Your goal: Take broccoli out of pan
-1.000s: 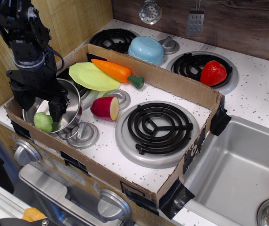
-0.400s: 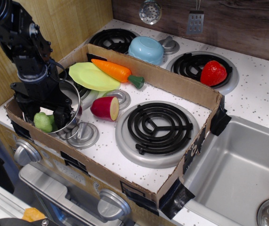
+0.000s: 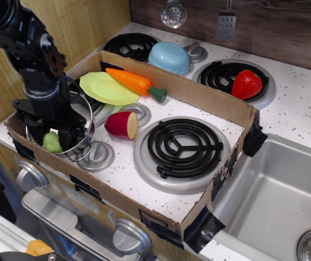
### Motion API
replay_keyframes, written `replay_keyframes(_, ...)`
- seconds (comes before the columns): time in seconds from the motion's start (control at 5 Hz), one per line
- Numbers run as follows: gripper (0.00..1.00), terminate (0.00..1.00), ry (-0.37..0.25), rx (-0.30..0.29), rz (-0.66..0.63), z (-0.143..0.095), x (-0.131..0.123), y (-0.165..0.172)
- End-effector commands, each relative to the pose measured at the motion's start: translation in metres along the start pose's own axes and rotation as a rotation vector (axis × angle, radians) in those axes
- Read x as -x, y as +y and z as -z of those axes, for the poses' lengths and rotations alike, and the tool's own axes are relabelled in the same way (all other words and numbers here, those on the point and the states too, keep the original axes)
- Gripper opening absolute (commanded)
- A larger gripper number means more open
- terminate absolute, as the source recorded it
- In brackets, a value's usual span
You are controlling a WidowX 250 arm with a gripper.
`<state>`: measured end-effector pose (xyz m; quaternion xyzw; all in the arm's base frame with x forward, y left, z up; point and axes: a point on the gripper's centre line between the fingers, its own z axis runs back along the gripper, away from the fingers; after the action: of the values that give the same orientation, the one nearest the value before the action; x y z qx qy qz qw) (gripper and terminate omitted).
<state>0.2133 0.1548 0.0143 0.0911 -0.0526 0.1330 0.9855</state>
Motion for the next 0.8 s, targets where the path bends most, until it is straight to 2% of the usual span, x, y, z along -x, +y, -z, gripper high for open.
replay_keyframes(0.0, 0.00, 0.00, -0.037, -0.138, 0.012, -0.046, -0.016, -0.001)
replay_keyframes(0.2, 0.00, 0.00, 0.009, -0.225, -0.025, -0.079, -0.026, -0.010)
replay_keyframes(0.4, 0.00, 0.00, -0.058, -0.239, -0.109, -0.105, -0.030, -0.035)
replay_keyframes(0.6, 0.00, 0.00, -0.189, -0.245, -0.176, -0.119, -0.037, -0.065)
